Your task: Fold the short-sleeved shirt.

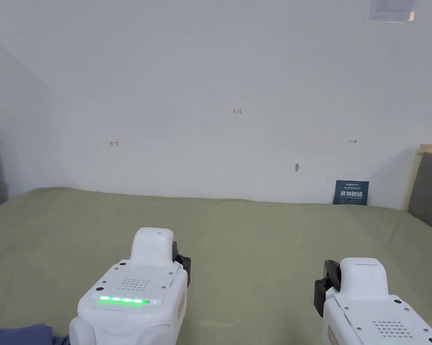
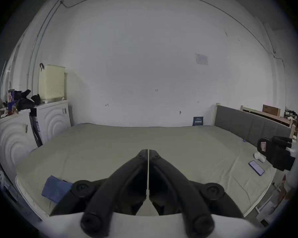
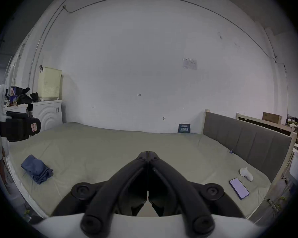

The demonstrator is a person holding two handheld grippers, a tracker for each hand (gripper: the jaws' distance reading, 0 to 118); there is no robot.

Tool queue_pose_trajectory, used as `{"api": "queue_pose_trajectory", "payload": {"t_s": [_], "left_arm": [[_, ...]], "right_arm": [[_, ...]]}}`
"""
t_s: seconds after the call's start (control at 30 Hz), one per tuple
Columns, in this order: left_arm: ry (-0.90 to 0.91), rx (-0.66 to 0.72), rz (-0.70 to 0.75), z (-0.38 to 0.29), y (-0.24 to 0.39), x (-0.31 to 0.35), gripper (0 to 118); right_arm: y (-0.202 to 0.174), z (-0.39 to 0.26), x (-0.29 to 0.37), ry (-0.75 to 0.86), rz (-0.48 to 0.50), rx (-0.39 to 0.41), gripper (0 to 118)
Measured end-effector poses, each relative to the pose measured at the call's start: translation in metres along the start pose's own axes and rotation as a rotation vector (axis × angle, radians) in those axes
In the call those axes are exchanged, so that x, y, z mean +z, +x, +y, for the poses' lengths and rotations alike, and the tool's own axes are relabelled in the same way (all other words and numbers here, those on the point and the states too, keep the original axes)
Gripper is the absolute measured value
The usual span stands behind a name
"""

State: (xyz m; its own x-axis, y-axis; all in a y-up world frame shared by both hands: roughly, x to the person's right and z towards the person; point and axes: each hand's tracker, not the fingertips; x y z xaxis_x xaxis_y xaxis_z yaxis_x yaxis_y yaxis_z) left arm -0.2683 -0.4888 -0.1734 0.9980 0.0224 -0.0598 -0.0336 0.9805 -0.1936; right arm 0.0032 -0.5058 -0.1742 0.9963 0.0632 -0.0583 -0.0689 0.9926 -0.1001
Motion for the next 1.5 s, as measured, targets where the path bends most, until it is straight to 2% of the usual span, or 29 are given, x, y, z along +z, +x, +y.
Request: {"api": "queue_pose_trajectory", "payload": {"t_s": [0.27, 0.3, 0.33, 0.37, 0.4, 0.43, 0.47, 0.5, 0.53, 0.57, 0.77, 1.0, 1.27, 1.5], "left_arm": [[0.027, -0.021, 0.018, 0.006, 0.005, 0.003, 3], [0.027, -0.022, 0.020, 0.007, 0.005, 0.003, 4], [0.025, -0.019, 0.022, 0.008, 0.005, 0.002, 10], [0.021, -0.017, 0.022, 0.008, 0.006, 0.001, 29], [0.018, -0.011, 0.024, 0.008, 0.004, -0.001, 64], [0.021, -0.013, 0.040, 0.008, 0.005, -0.002, 99], [0.017, -0.016, 0.050, 0.008, 0.005, -0.005, 99], [0.009, -0.014, 0.061, 0.008, 0.004, -0.008, 109], [0.020, -0.003, 0.055, 0.007, 0.002, -0.007, 118], [0.028, -0.004, 0.065, 0.008, 0.003, -0.006, 118], [0.032, -0.028, 0.072, 0.008, 0.004, -0.003, 118], [0.049, -0.023, 0.060, 0.012, -0.002, 0.012, 118], [0.051, -0.012, 0.066, 0.015, -0.008, 0.018, 118], [0.027, 0.017, 0.056, 0.011, -0.011, 0.018, 118]], "right_arm": [[0.003, 0.006, 0.000, 0.009, -0.002, -0.010, 0], [0.003, 0.006, 0.000, 0.009, -0.001, -0.012, 0], [0.003, 0.007, -0.001, 0.007, -0.001, -0.012, 1], [0.004, 0.007, -0.002, 0.008, 0.000, -0.010, 10], [0.004, 0.009, -0.003, 0.008, -0.001, -0.007, 34], [0.004, 0.011, -0.004, 0.004, 0.003, -0.004, 87], [0.004, 0.013, -0.005, 0.001, 0.006, -0.009, 101], [0.005, 0.014, -0.009, -0.012, 0.008, -0.015, 112], [0.004, 0.017, -0.009, -0.055, 0.039, -0.016, 117], [0.001, 0.012, -0.005, 0.030, 0.005, -0.024, 114], [0.005, 0.019, -0.005, 0.019, 0.016, -0.036, 118], [0.005, 0.024, 0.005, 0.046, 0.009, 0.025, 118], [0.007, 0.029, 0.011, 0.056, 0.032, 0.056, 118], [0.011, 0.041, 0.016, 0.065, 0.058, 0.034, 118]]}}
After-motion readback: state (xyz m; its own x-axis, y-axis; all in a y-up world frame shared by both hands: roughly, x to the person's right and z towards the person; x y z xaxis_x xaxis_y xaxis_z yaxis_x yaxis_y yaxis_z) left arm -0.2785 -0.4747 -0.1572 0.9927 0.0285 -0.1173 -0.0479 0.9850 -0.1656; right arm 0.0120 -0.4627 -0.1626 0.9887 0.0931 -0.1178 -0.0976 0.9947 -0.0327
